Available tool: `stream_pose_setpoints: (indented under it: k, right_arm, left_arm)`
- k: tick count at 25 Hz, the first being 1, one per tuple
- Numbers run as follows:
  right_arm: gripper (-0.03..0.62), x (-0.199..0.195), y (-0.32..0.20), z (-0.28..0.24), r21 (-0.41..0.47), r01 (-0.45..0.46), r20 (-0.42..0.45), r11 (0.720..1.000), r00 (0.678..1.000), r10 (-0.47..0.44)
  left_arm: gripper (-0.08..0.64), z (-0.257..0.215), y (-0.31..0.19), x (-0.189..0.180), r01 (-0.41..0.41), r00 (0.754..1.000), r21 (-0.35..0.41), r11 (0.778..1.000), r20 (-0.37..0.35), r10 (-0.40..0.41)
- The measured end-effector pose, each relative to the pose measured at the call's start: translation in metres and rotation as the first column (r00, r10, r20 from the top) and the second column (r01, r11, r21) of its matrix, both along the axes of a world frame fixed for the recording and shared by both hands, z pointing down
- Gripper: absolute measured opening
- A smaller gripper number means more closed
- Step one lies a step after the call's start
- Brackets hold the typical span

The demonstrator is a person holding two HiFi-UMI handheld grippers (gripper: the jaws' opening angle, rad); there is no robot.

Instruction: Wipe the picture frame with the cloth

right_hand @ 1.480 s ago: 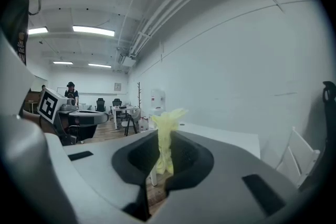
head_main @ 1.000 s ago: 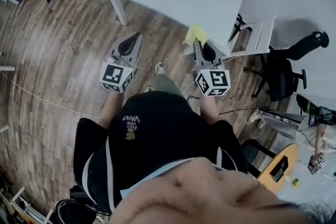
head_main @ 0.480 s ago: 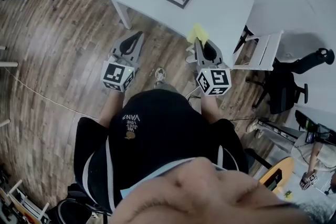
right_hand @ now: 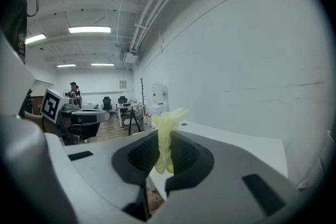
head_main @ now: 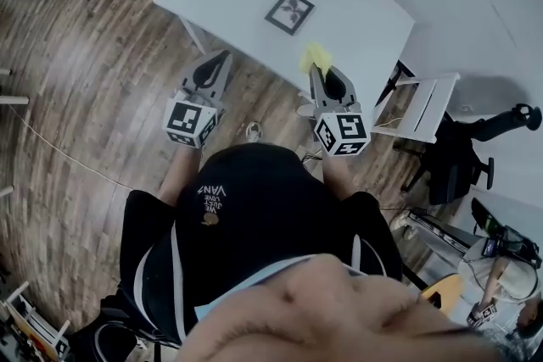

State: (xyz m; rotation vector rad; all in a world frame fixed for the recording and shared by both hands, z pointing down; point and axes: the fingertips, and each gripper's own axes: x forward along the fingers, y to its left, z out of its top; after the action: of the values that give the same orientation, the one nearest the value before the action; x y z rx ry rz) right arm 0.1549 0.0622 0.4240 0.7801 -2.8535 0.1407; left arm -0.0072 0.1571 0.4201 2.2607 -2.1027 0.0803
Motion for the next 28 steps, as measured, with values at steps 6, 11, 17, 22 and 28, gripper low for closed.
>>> stream_pose_setpoints:
  k: [6, 11, 17, 22, 28]
  right_arm:
    - [0.044, -0.010, -0.033, 0.009, -0.010, 0.017, 0.004, 1.000, 1.000, -0.017]
    - [0.044, -0.013, -0.055, 0.015, -0.018, 0.015, 0.011, 1.000, 1.000, -0.015]
    - [0.044, -0.021, -0.074, 0.020, -0.036, -0.008, 0.010, 0.999, 1.000, 0.008]
    - [0.044, -0.033, -0.086, 0.023, -0.048, -0.047, 0.007, 0.998, 0.999, 0.047]
    - [0.044, -0.052, -0.096, 0.020, -0.059, -0.119, 0.007, 0.991, 0.993, 0.120]
  left_arm:
    - [0.017, 0.008, -0.033, -0.007, 0.009, 1.000, -0.005, 1.000, 0.003, -0.009]
    - [0.017, 0.011, -0.055, -0.009, 0.006, 1.000, 0.000, 1.000, 0.004, -0.006]
    - [0.017, 0.010, -0.076, -0.020, -0.012, 1.000, -0.003, 1.000, 0.008, 0.012]
    - [0.017, 0.012, -0.097, -0.031, -0.063, 0.998, -0.011, 0.998, 0.002, 0.063]
    - [0.017, 0.006, -0.127, -0.049, -0.162, 0.987, -0.011, 0.987, 0.006, 0.162]
